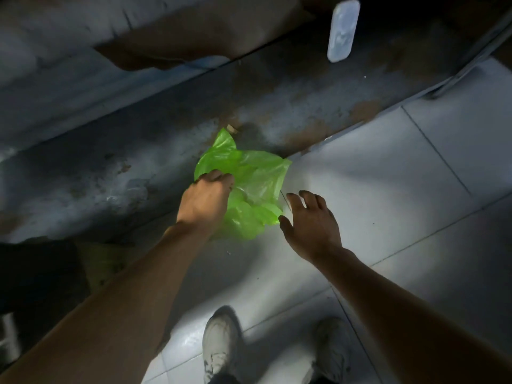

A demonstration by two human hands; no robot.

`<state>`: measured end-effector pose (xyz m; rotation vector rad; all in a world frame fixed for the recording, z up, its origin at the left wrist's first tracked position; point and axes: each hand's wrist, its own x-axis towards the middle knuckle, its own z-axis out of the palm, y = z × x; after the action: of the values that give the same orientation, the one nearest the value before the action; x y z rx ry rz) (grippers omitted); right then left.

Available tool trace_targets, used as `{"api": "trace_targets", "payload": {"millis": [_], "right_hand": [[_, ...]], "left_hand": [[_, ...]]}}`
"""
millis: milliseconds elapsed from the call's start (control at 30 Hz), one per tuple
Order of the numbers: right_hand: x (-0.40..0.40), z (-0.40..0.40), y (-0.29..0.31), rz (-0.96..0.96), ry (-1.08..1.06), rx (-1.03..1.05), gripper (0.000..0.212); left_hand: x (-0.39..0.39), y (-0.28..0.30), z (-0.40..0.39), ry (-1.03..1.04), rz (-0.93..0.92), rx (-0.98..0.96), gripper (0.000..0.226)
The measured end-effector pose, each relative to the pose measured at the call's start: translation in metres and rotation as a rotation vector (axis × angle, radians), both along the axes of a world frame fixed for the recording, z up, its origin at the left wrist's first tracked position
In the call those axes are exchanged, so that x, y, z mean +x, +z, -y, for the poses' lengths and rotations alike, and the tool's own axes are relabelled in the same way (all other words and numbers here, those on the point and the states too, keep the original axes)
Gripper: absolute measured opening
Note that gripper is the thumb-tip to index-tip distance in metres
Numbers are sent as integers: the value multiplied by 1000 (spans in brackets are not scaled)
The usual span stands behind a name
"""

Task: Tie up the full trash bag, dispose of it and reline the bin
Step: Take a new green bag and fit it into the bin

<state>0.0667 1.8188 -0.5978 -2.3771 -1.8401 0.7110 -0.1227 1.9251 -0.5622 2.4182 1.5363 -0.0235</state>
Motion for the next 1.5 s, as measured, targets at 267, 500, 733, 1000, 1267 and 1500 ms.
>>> {"api": "trace_targets", "payload": {"millis": [267,500,733,1000,1267,1500], "right_hand": [[-3,21,137,17,39,-15,59],[-10,42,268,38,54,26,63],[-9,61,365,39,85,100,63],[22,87,445,21,348,138,61],[12,120,526,-11,626,214,57],[-67,162,575,-81,873,269,57]], "left_hand": [[-20,130,29,16,35,-19,12],[-24,250,67,9,90,-67,18],[-22,347,119,-73,229,55,3],[-11,429,202,91,172,80,15],[-16,508,311,364,183,165,11],[-64,562,399,585,91,271,11]]}}
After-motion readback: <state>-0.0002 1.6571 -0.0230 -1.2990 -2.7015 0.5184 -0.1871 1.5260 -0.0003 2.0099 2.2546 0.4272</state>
